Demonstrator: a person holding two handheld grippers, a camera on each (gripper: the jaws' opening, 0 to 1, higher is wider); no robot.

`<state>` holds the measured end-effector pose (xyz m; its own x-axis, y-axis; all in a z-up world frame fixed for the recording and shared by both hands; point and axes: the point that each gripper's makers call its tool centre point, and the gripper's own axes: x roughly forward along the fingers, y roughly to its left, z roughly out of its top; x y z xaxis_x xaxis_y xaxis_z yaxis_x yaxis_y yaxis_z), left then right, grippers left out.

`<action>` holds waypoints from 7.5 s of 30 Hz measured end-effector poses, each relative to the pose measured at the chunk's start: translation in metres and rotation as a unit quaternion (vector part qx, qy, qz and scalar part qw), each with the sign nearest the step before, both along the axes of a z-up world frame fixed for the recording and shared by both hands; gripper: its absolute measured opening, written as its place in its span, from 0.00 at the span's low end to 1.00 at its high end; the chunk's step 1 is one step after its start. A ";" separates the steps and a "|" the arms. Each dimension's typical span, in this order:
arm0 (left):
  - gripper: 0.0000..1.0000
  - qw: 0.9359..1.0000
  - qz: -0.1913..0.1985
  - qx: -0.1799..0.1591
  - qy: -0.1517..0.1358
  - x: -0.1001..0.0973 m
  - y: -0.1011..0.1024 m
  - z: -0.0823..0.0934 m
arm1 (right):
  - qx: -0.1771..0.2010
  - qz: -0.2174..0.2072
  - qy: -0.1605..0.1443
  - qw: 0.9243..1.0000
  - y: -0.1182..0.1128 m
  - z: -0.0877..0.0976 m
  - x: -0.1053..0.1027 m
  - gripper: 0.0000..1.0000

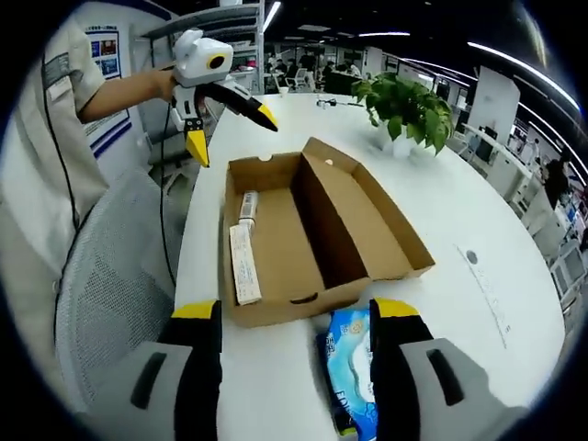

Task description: Operate the shoe box by opening the lid, removing the specified soft item, and placing it in the target area until the item is outside and the box remains undamaged.

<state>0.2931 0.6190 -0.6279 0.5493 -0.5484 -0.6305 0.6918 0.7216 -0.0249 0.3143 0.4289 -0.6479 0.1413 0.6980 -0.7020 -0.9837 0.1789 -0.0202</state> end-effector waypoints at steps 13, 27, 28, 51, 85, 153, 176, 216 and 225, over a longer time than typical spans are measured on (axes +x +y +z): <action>0.72 0.996 0.085 0.030 0.015 -0.004 0.048 -0.023 | -0.036 0.054 -0.001 0.998 0.031 -0.026 -0.003 0.64; 0.34 0.971 0.227 0.007 0.071 -0.015 0.090 -0.058 | -0.072 0.078 0.015 0.994 0.046 -0.054 -0.005 0.62; 0.32 0.970 0.230 0.006 0.075 -0.015 0.091 -0.060 | -0.073 0.079 0.016 0.994 0.046 -0.055 -0.005 0.62; 0.07 0.952 0.285 -0.017 0.112 -0.020 0.099 -0.082 | -0.095 0.111 0.084 0.986 0.068 -0.083 -0.015 0.46; 0.06 0.945 0.308 -0.027 0.107 -0.020 0.099 -0.083 | -0.127 0.082 0.099 0.983 0.076 -0.089 -0.035 0.16; 0.06 0.945 0.303 -0.002 0.120 -0.022 0.097 -0.084 | -0.065 0.082 -0.008 0.994 0.023 0.049 -0.001 0.15; 0.06 0.945 0.299 0.003 0.130 -0.021 0.098 -0.085 | -0.086 0.053 -0.014 0.995 -0.033 0.060 0.028 0.15; 0.06 0.946 0.295 0.008 0.137 -0.021 0.098 -0.086 | -0.157 -0.019 -0.008 0.987 -0.139 0.020 0.101 0.15; 0.06 0.946 0.289 0.019 0.144 -0.020 0.098 -0.087 | -0.169 -0.030 -0.008 0.985 -0.160 0.009 0.118 0.15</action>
<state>0.2734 0.7174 -0.7151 0.5526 -0.1828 -0.8132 0.1491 0.9816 -0.1194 0.4323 0.2690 -0.6392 0.1874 0.4154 -0.8901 -0.9708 0.2164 -0.1034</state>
